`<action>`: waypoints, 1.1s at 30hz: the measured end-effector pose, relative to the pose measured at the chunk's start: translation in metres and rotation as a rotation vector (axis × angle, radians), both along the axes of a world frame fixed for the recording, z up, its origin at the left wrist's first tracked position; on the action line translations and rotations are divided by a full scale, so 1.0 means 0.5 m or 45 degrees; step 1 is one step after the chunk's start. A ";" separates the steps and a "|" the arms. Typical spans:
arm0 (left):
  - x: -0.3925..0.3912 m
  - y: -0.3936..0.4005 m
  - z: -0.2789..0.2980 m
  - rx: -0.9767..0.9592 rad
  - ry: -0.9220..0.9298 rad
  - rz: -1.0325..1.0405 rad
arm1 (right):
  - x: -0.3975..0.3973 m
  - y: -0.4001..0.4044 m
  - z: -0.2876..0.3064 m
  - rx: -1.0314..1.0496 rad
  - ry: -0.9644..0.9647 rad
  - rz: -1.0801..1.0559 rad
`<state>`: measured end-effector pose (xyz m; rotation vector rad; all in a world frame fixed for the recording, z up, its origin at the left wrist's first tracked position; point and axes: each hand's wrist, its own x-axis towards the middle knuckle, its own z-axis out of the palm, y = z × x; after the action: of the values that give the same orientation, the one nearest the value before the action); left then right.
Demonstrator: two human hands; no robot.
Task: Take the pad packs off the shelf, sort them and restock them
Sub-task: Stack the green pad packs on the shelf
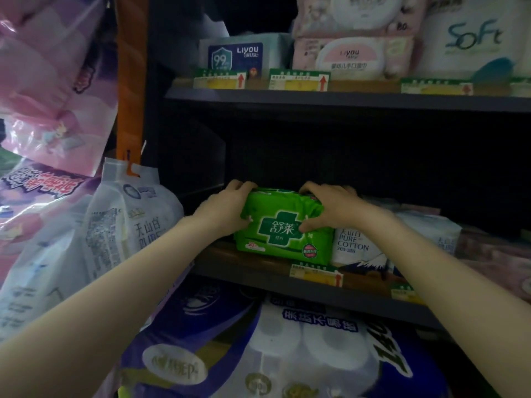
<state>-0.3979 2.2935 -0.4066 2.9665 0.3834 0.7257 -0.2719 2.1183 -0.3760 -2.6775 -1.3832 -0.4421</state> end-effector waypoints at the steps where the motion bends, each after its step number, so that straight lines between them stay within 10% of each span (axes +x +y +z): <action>1: -0.003 0.002 -0.013 -0.074 -0.006 -0.028 | -0.009 0.004 -0.001 -0.065 -0.132 -0.051; 23: -0.018 -0.028 -0.086 -0.661 -0.306 -0.037 | -0.073 0.039 -0.169 0.164 -0.897 -0.238; 33: -0.073 -0.003 -0.022 -0.853 -1.123 -0.188 | -0.078 -0.015 0.002 0.499 -1.097 -0.057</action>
<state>-0.4345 2.2923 -0.4176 1.8119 0.2515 1.4183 -0.3110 2.1108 -0.3750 -2.2439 -1.1718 -1.8022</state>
